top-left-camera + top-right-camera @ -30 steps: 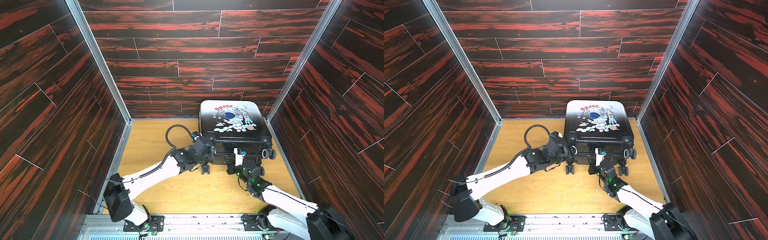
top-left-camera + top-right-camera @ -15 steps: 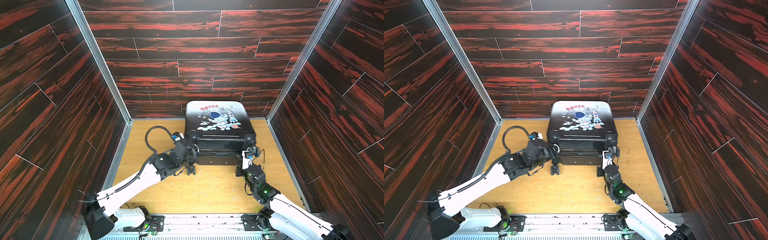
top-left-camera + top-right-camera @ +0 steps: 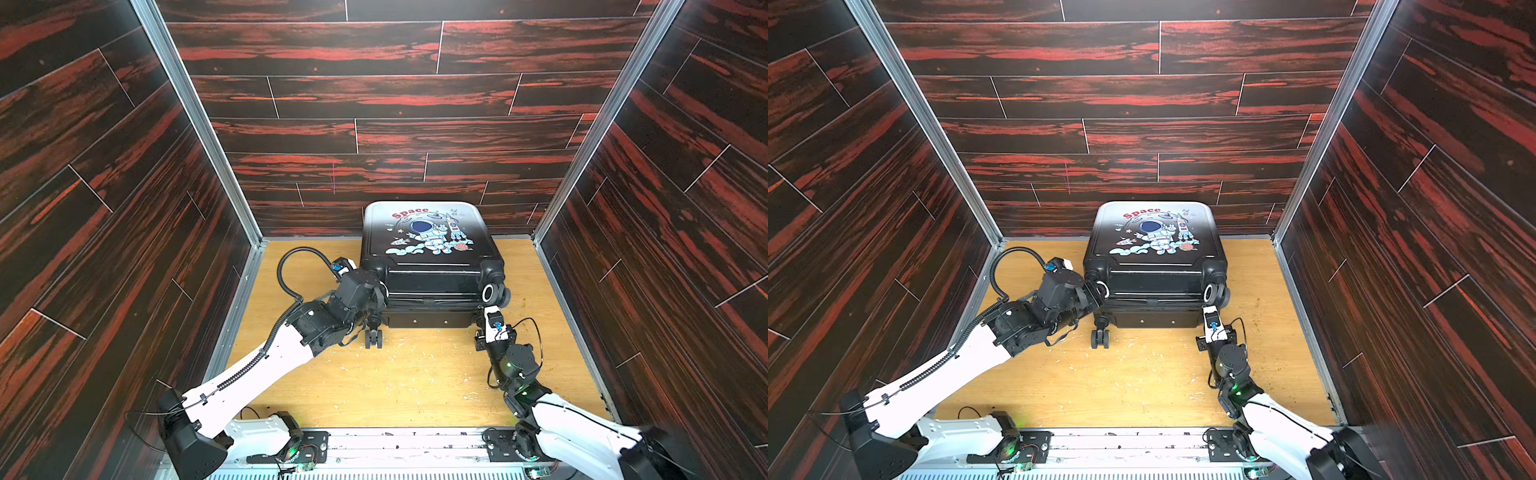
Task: Open the suitcase zippers
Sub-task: Unzip the zipper on the suitcase.
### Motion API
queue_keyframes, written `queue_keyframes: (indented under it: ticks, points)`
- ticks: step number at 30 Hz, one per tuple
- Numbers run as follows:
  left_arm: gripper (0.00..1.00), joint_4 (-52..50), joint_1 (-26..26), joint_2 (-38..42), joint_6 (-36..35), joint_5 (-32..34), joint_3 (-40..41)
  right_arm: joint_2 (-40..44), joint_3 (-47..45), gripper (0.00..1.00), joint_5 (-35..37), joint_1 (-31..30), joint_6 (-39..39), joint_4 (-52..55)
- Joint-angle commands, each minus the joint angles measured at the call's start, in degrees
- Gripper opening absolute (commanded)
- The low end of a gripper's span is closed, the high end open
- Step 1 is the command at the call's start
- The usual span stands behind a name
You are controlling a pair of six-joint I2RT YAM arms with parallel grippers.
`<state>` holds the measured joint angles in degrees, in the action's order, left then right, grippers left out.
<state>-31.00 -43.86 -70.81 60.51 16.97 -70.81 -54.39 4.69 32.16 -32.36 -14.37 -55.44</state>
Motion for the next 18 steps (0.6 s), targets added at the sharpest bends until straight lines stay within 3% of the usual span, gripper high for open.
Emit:
queue_keyframes:
  ticks: [1,13,18]
  points:
    - [0.0,-0.42,2.97,5.25,-1.35,8.09,-3.86,-0.27,0.76,0.0,5.88,1.11,-3.85,-17.27]
    - [0.0,-10.44,8.81,9.22,-9.48,14.62,-3.07,4.08,-0.01,0.0,2.34,3.03,1.05,-14.43]
    - [0.0,-14.13,10.49,9.86,-14.93,19.27,-2.92,6.85,-0.64,0.0,-8.34,3.11,6.87,-9.59]
